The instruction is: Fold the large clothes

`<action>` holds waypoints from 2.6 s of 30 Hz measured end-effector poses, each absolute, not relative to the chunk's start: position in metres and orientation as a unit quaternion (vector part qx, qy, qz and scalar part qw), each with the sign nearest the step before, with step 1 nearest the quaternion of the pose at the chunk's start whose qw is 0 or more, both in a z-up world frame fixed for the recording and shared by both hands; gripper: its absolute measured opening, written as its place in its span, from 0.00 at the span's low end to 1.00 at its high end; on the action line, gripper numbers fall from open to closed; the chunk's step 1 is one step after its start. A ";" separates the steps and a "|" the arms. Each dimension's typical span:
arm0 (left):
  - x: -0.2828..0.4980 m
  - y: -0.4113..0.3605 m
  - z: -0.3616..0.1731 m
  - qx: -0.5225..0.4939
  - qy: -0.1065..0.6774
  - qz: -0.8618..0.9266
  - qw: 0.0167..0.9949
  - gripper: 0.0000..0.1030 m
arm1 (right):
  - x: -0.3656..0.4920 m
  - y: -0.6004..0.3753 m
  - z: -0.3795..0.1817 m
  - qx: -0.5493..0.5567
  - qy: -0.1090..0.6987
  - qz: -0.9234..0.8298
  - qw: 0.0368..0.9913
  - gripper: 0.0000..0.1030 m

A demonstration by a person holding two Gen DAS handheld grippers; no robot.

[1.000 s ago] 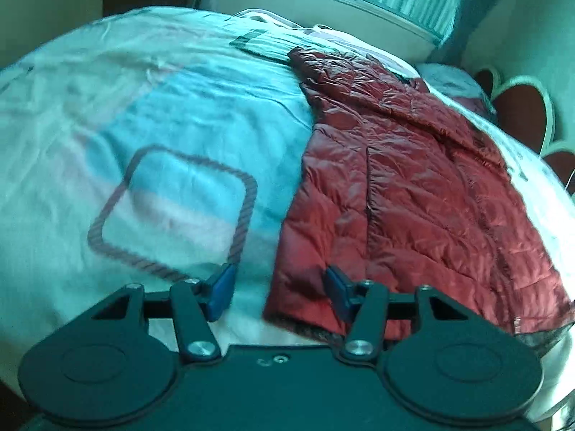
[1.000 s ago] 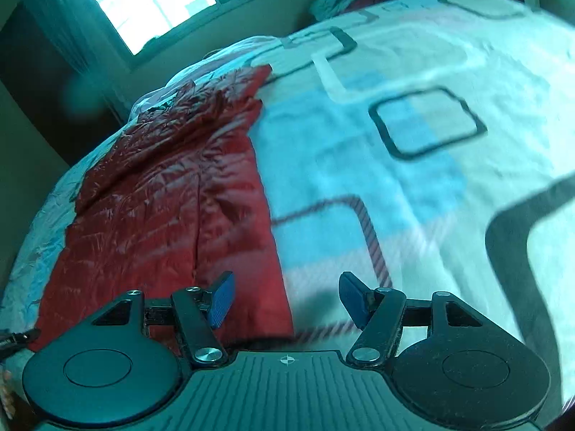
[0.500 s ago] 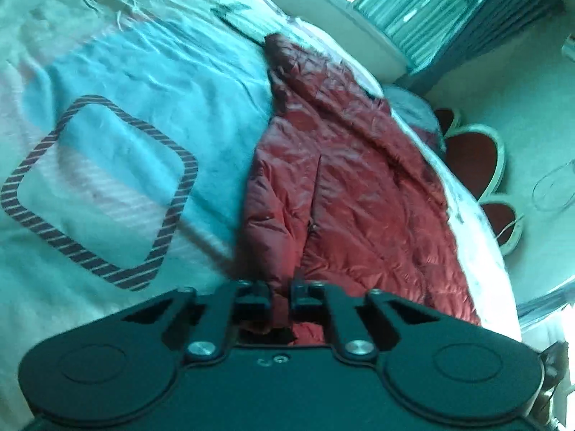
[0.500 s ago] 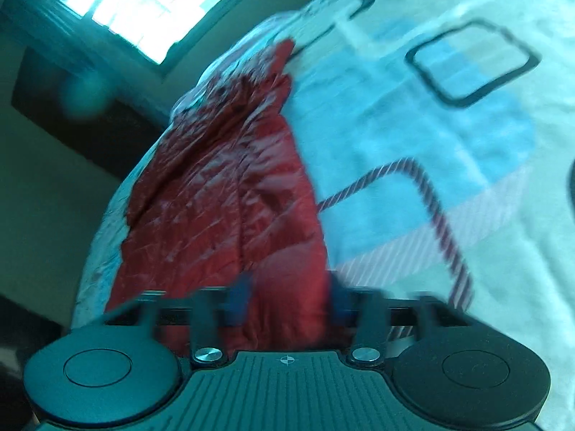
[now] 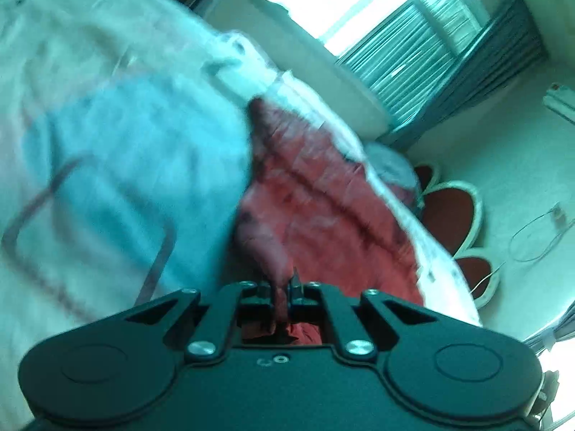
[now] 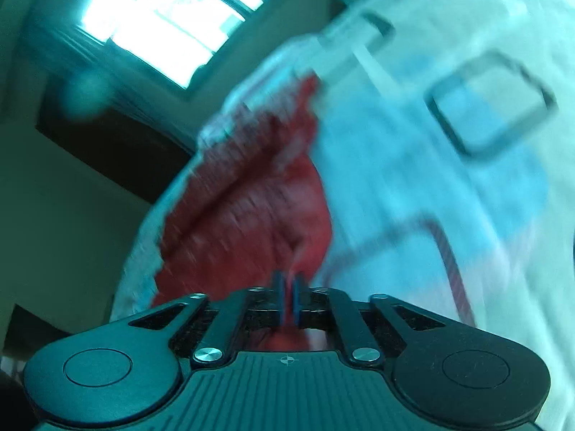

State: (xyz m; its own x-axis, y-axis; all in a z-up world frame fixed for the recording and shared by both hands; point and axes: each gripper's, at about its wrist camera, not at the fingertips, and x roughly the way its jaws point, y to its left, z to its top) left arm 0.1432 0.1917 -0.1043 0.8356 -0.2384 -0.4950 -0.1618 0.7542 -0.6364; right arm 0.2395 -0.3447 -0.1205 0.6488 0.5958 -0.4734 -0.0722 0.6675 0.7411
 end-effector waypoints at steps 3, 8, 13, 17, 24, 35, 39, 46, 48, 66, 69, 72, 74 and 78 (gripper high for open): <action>0.170 0.193 -0.083 -0.340 0.274 -0.034 0.899 0.05 | 0.268 -0.347 -0.094 0.351 0.345 0.208 0.845 0.00; 0.197 0.190 -0.089 -0.318 0.327 -0.035 0.889 0.05 | 0.303 -0.325 -0.111 0.285 0.423 0.195 0.838 0.19; 0.177 0.201 -0.116 -0.332 0.346 -0.019 0.877 0.19 | 0.265 -0.320 -0.156 0.294 0.459 0.188 0.817 0.75; 0.165 0.205 -0.136 -0.328 0.367 -0.007 0.870 0.25 | 0.234 -0.322 -0.170 0.336 0.457 0.202 0.798 0.72; 0.151 0.211 -0.147 -0.382 0.339 -0.010 0.860 0.04 | 0.226 -0.314 -0.175 0.367 0.455 0.215 0.783 0.03; 0.225 0.213 -0.050 -0.398 0.219 -0.064 0.889 0.04 | 0.315 -0.322 -0.075 0.426 0.314 0.255 0.809 0.02; 0.293 0.215 -0.036 -0.392 0.213 -0.060 0.893 0.04 | 0.382 -0.317 -0.052 0.437 0.294 0.259 0.809 0.02; 0.418 0.215 -0.042 -0.371 0.242 -0.056 0.895 0.05 | 0.509 -0.304 -0.060 0.451 0.311 0.252 0.798 0.02; 0.451 0.216 -0.051 -0.356 0.255 -0.052 0.897 0.13 | 0.549 -0.300 -0.075 0.459 0.326 0.245 0.790 0.03; 0.560 0.241 -0.122 -0.196 0.395 -0.028 0.897 0.54 | 0.664 -0.236 -0.159 0.197 0.417 0.146 0.875 0.77; 0.564 0.242 -0.126 -0.204 0.393 -0.040 0.896 0.18 | 0.668 -0.225 -0.166 0.175 0.435 0.171 0.866 0.24; 0.559 0.238 -0.115 -0.200 0.364 -0.051 0.909 0.03 | 0.658 -0.220 -0.157 0.145 0.404 0.173 0.886 0.04; 0.555 0.229 -0.097 -0.183 0.326 -0.058 0.926 0.03 | 0.646 -0.224 -0.142 0.139 0.361 0.171 0.906 0.03; 0.563 0.211 -0.068 -0.153 0.262 -0.064 0.951 0.03 | 0.635 -0.230 -0.121 0.118 0.313 0.166 0.928 0.03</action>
State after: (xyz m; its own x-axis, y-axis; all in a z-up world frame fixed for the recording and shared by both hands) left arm 0.5631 0.2111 -0.0679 0.8544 -0.2012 -0.4790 0.0409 0.9451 -0.3241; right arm 0.6350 -0.2297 -0.1208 0.7496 0.3809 -0.5413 -0.2337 0.9174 0.3220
